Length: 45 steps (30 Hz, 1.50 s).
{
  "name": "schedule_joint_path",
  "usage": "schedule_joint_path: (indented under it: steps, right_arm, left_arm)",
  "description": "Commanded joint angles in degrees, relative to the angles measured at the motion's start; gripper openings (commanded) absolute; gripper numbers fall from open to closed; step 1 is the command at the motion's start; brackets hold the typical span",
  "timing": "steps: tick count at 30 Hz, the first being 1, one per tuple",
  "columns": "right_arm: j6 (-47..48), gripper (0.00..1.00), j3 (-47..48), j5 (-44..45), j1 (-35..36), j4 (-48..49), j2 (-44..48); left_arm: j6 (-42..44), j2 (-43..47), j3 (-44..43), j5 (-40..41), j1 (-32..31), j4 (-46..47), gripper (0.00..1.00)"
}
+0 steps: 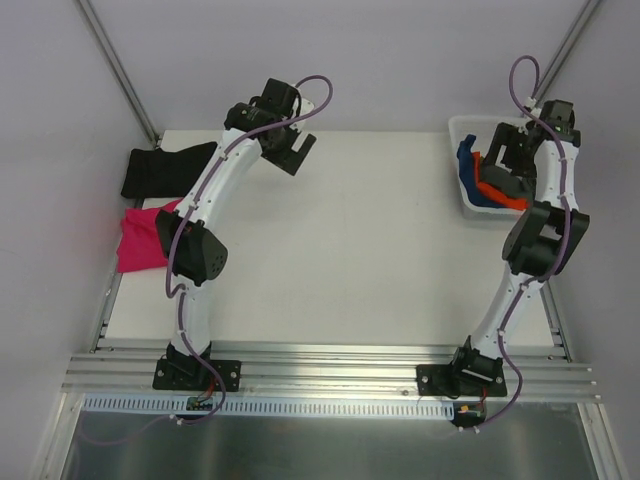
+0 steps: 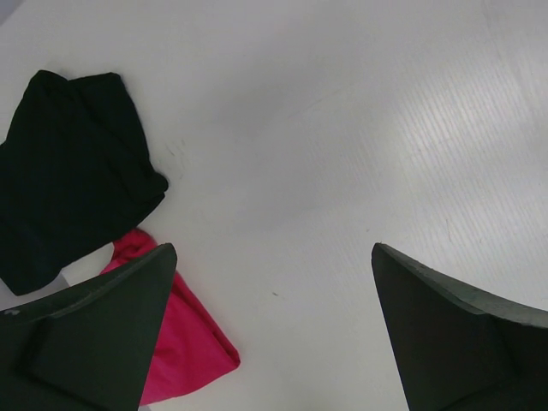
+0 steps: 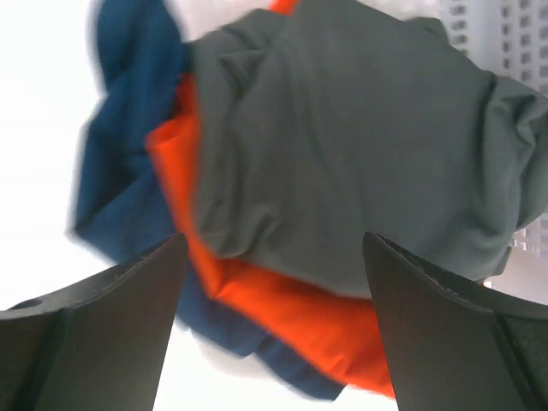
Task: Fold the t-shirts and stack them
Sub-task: Grab crumpled tshirt from bin with the right arm
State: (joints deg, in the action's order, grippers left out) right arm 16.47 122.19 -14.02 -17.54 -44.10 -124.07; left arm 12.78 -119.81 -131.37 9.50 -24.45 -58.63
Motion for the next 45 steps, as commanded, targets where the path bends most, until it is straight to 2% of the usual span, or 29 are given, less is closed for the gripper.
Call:
schedule_joint_path:
  steps: [1, 6, 11, 15, 16, 18, 21, 22, 23, 30, 35, 42, 45]
  right_arm:
    - [-1.45, 0.87, 1.65, -0.05, -3.02, 1.91, -3.36]
    - [0.76, 0.87, 2.34, 1.54, -4.78, 1.65, -5.39]
    - [0.41, 0.86, 1.74, 2.6, -5.14, 1.82, -7.23]
    - [0.41, 0.73, 1.03, 0.32, -4.78, 1.47, -8.46]
    - [0.41, 0.64, 1.12, -0.39, -4.7, 1.38, -8.73]
    - [0.06, 0.59, 1.47, -3.46, -4.61, 1.21, -8.99]
    - [-0.82, 0.36, 2.26, -8.55, -4.61, 0.68, -9.08]
    - [-0.91, 0.06, 2.44, -10.13, -4.61, 0.5, -8.74]
    - [-1.43, 0.01, 2.44, -11.63, -4.61, 0.42, -8.38]
    - [-8.47, 0.01, 6.65, -16.3, -4.61, 4.71, -1.36]
    - [-11.45, 0.01, 9.03, -15.51, -4.87, 6.74, 5.14]
    - [-13.93, 0.0, 8.15, -16.56, -3.48, 8.76, 14.1]
    - [-12.78, 0.01, 7.01, -17.61, -0.31, 8.5, 16.4]
  left_arm:
    - [-1.0, -1.47, -5.03, 0.7, -0.69, -1.05, 0.99]
    - [-1.35, -2.8, -9.77, 2.28, -2.09, -1.13, 0.99]
    - [-1.0, -2.62, -9.43, 2.89, -2.18, -0.87, 0.99]
    - [-0.91, -2.71, -8.64, 3.34, -2.18, -0.61, 0.99]
    - [-0.91, -2.71, -8.55, 3.42, -2.18, -0.61, 0.99]
    - [-0.74, -2.8, -8.38, 3.86, -2.18, -0.52, 0.99]
    - [-0.47, -2.89, -7.94, 4.65, -2.18, -0.34, 0.99]
    - [-0.38, -2.89, -7.85, 4.83, -2.18, -0.34, 0.99]
    - [-0.21, -2.97, -7.67, 4.92, -2.18, -0.43, 0.99]
    - [0.58, -3.15, -7.15, 10.18, -2.18, 1.15, 0.99]
    - [-2.31, -2.71, -5.92, 14.75, -2.1, 2.38, 0.99]
    - [-5.13, -0.6, 4.26, 16.07, 1.85, 1.94, 0.99]
    - [-6.0, -0.25, 5.6, 11.52, 5.27, -0.86, 0.99]
